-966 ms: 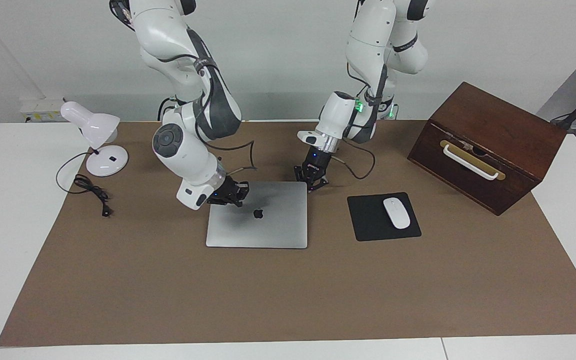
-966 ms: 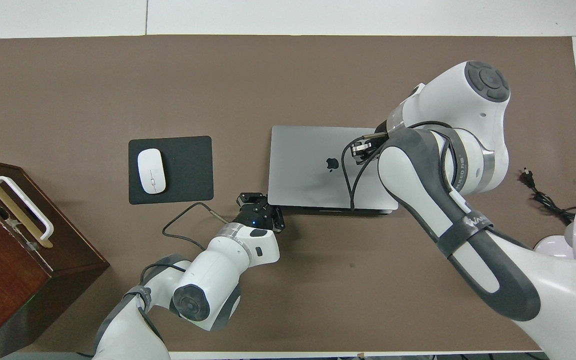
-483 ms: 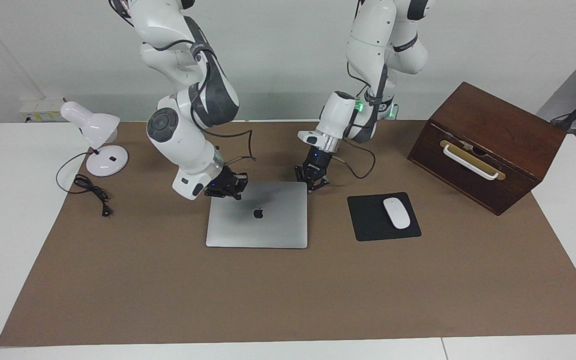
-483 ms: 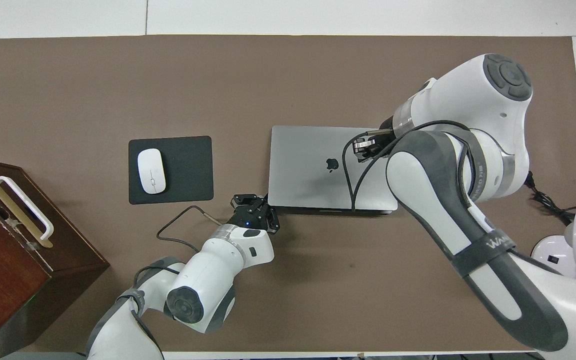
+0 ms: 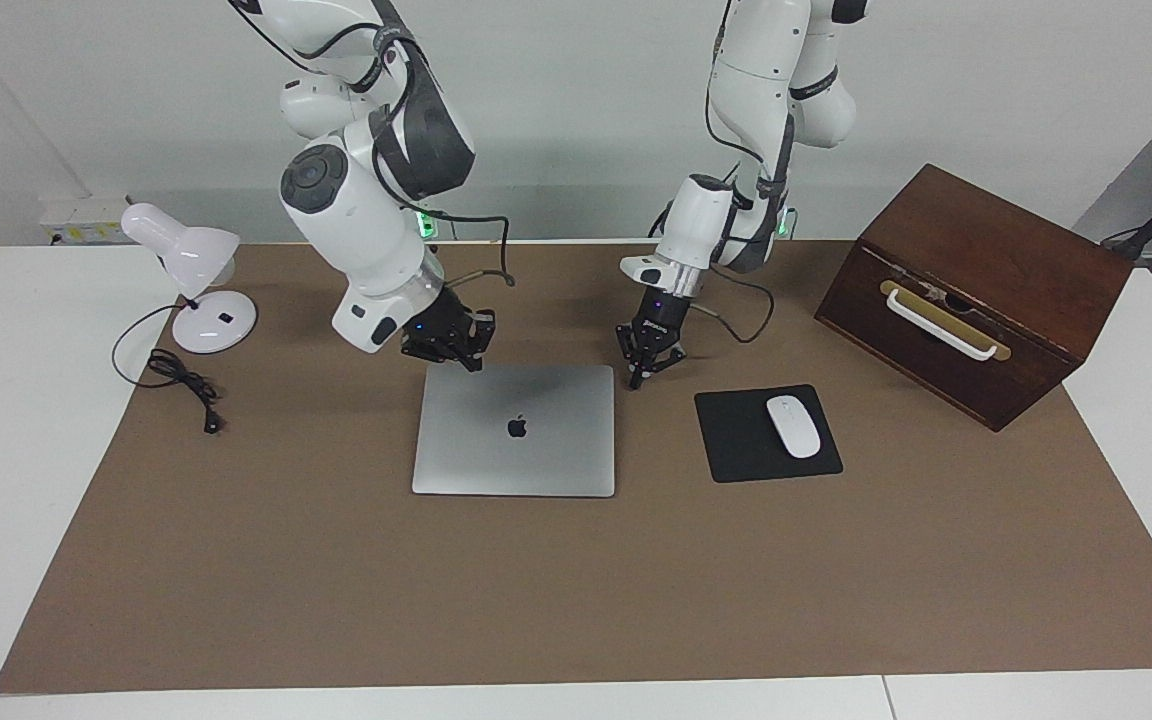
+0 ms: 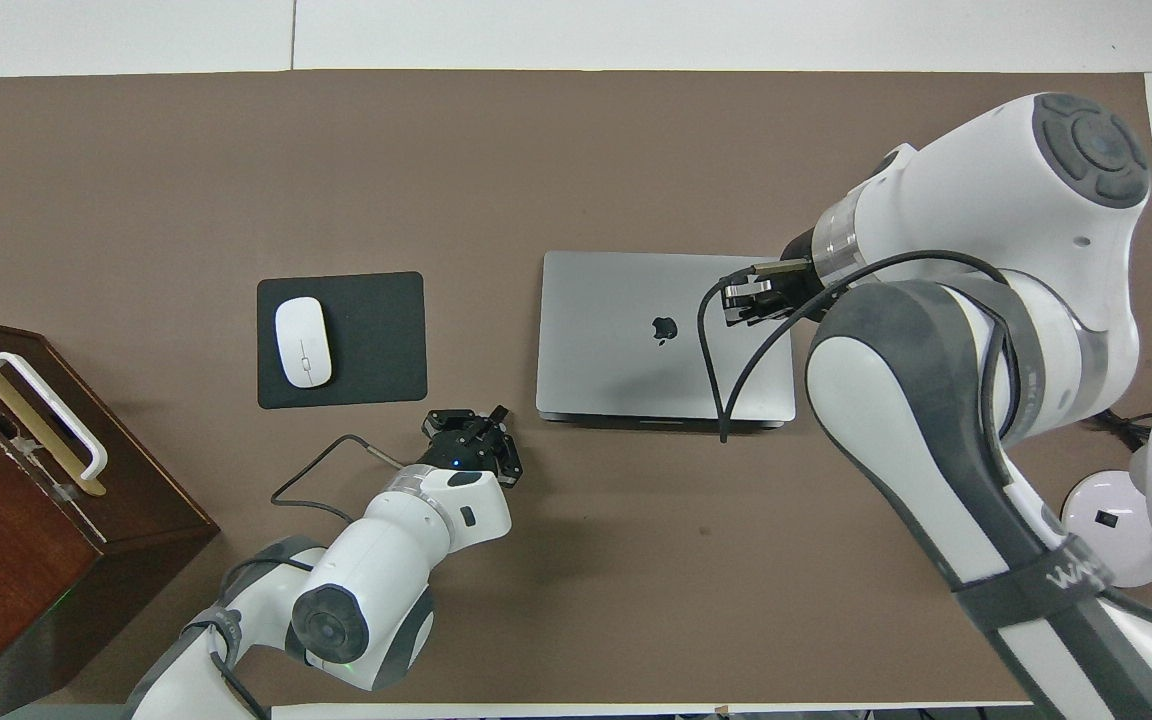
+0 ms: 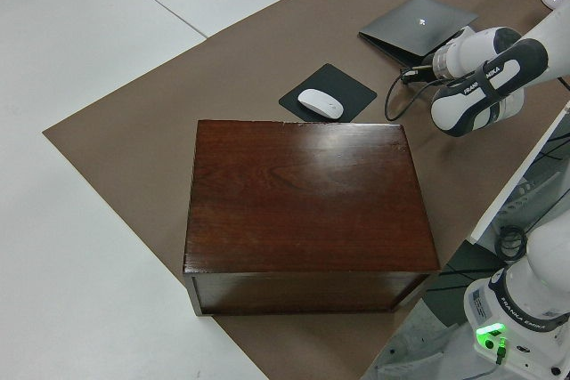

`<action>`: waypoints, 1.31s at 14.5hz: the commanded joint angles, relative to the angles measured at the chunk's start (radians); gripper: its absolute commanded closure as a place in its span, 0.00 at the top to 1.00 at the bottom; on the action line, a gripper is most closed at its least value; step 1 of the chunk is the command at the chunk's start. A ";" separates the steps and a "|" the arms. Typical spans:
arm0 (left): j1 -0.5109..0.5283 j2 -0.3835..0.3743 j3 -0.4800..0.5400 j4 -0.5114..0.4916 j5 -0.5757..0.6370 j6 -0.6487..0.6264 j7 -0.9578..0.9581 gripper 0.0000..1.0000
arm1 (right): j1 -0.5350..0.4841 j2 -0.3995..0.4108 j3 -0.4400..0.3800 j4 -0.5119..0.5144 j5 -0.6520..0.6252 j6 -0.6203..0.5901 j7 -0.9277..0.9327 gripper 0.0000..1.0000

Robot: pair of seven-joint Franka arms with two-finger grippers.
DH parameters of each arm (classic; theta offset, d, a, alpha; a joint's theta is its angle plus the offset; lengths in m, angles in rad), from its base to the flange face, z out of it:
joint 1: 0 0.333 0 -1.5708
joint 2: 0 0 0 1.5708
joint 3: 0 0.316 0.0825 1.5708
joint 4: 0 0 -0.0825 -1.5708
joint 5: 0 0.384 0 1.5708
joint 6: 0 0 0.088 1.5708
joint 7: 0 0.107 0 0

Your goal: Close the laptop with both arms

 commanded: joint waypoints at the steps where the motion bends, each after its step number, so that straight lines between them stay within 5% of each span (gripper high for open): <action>1: 0.014 -0.186 0.002 -0.046 -0.014 -0.223 -0.005 0.00 | -0.012 -0.022 0.004 0.054 -0.051 -0.080 0.024 0.66; 2: 0.046 -0.240 0.000 -0.048 -0.014 -0.300 -0.002 0.00 | -0.012 -0.027 0.002 0.073 -0.071 -0.103 0.024 1.00; 8: 0.126 -0.436 0.003 -0.017 -0.014 -0.672 0.006 0.00 | -0.017 -0.064 0.002 0.140 -0.161 -0.216 0.016 1.00; 12: 0.204 -0.535 0.000 0.085 -0.013 -1.034 0.010 0.00 | -0.020 -0.117 -0.001 0.144 -0.198 -0.296 0.009 1.00; 19: 0.307 -0.568 0.002 0.237 0.047 -1.414 0.010 0.00 | -0.122 -0.182 0.015 0.118 -0.200 -0.379 -0.059 1.00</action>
